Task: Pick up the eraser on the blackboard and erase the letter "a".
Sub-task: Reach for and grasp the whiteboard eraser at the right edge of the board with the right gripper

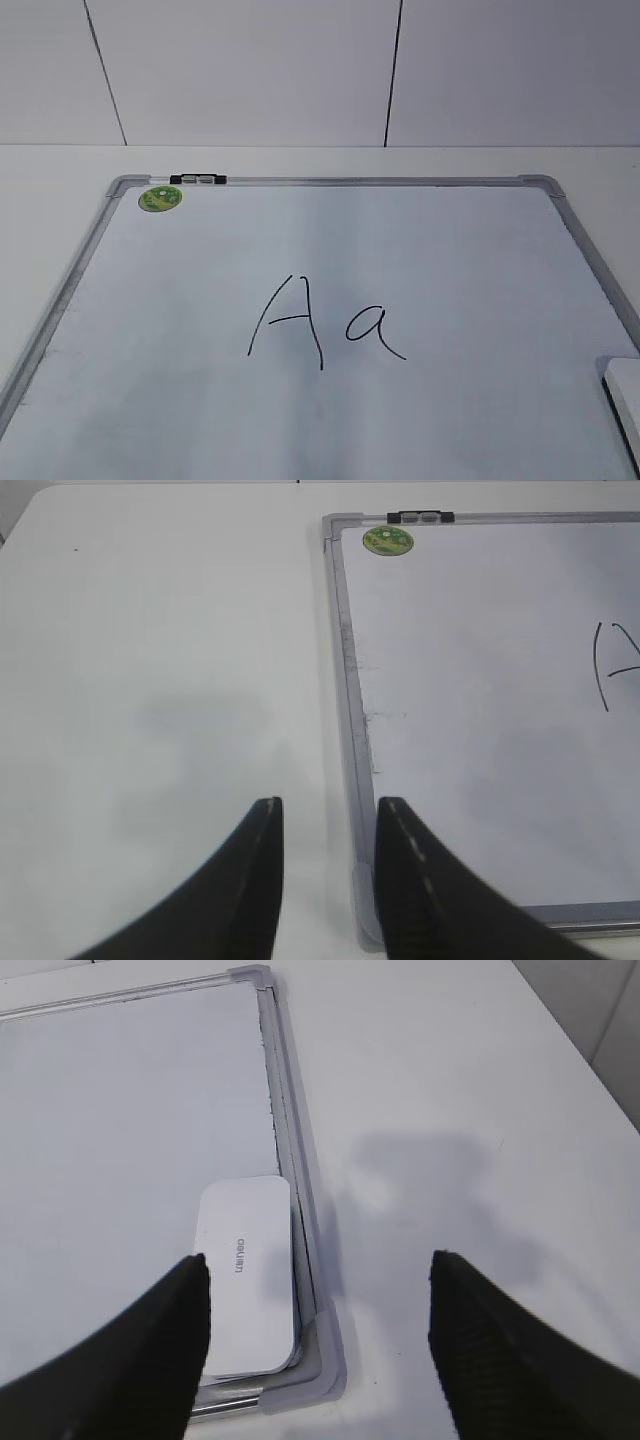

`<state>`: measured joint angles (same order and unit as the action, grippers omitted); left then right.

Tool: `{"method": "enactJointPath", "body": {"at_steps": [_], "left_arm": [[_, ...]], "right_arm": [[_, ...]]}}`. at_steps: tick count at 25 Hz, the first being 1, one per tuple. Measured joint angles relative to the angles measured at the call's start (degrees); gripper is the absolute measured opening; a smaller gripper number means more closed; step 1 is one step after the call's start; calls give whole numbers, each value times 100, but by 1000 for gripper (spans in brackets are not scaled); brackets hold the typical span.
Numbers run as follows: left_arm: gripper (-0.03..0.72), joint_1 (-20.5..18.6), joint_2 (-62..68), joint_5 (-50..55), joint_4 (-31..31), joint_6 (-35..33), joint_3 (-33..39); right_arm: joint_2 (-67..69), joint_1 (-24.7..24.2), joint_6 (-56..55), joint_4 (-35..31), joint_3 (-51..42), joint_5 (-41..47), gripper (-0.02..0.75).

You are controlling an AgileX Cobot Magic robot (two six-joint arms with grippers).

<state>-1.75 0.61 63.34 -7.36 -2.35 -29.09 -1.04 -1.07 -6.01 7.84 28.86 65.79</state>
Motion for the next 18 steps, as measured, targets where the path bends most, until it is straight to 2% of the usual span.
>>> {"method": "enactJointPath", "body": {"at_steps": [18], "left_arm": [[235,0,0,0,0,0,0]], "right_arm": [[0,0,0,0,0,0,526]]}}
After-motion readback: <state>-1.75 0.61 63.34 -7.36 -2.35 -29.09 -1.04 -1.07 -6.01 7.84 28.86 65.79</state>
